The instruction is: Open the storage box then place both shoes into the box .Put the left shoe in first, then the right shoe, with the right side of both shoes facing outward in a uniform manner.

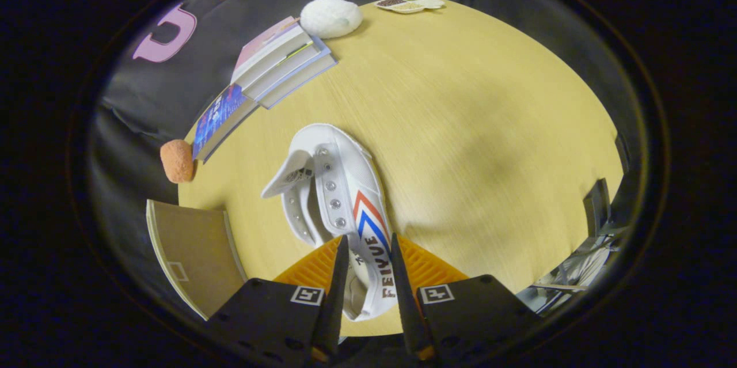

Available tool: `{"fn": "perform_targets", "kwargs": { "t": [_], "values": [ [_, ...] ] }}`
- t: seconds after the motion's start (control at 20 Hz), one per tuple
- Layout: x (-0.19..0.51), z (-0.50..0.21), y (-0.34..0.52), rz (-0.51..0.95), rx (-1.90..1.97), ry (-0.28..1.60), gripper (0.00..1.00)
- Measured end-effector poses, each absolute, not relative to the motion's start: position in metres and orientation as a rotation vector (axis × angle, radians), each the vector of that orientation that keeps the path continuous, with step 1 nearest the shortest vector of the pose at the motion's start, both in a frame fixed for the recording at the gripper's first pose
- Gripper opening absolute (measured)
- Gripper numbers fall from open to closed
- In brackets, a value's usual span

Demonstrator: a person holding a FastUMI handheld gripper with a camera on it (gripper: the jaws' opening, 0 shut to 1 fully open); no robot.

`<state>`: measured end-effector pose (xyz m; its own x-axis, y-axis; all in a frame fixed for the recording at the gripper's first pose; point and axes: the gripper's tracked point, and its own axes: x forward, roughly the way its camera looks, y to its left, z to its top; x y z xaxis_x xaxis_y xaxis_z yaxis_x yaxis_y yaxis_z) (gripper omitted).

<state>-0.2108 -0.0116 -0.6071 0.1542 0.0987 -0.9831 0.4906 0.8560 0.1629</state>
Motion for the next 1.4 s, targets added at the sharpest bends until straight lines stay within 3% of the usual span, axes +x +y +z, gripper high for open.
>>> {"fn": "perform_targets", "kwargs": {
  "t": [0.45, 1.1, 1.2, 1.35, 1.4],
  "values": [
    [-0.206, -0.619, -0.015, -0.244, 0.425, 1.435, 0.58],
    [-0.204, -0.644, -0.009, -0.200, 0.444, 1.463, 0.54],
    [-0.206, -0.641, -0.006, -0.183, 0.464, 1.465, 0.46],
    [-0.213, -0.634, -0.001, -0.179, 0.540, 1.472, 0.14],
    [-0.215, -0.632, 0.004, -0.193, 0.588, 1.463, 0.14]
  ]
}}
